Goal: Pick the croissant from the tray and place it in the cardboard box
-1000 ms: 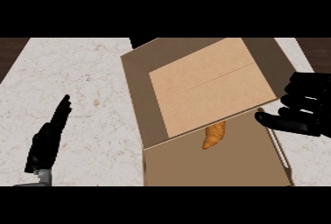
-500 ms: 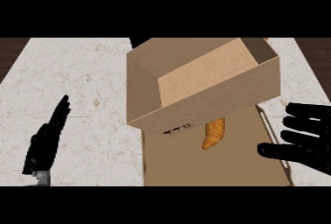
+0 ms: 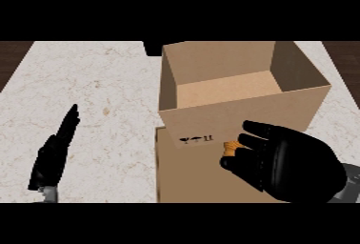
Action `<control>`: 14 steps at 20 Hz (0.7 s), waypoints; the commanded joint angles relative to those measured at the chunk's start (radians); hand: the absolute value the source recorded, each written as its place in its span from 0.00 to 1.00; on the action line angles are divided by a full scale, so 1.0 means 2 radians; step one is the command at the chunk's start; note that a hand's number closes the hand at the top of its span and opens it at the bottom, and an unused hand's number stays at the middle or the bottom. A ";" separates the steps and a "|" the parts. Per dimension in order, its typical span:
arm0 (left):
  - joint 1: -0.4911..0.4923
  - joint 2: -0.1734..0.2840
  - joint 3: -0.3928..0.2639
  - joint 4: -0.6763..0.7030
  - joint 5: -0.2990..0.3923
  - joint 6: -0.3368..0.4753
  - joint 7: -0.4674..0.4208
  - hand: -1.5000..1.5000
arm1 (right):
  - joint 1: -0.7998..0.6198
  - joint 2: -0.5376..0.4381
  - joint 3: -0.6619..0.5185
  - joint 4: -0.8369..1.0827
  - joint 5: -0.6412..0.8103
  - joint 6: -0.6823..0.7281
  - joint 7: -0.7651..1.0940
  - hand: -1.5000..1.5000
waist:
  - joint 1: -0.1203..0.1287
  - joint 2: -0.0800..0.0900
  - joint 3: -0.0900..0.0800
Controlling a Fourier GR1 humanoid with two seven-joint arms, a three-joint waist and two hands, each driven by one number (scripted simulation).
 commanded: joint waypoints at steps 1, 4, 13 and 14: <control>-0.012 0.010 0.018 0.011 0.010 -0.010 -0.007 0.50 | -0.059 0.078 0.037 0.030 0.079 0.068 0.071 1.00 | 0.002 0.000 0.000; -0.026 0.011 0.021 0.018 0.007 -0.011 -0.004 0.50 | -0.083 0.132 0.032 0.109 0.115 0.062 0.071 1.00 | 0.003 0.001 0.000; -0.019 -0.009 0.005 0.034 -0.010 -0.005 -0.019 0.50 | -0.149 0.267 -0.003 0.318 0.161 0.034 0.075 0.00 | 0.005 0.003 0.000; -0.020 0.007 0.016 -0.015 0.008 -0.023 0.024 0.50 | -0.130 0.265 -0.005 0.325 0.154 0.015 0.049 0.00 | 0.004 0.002 0.001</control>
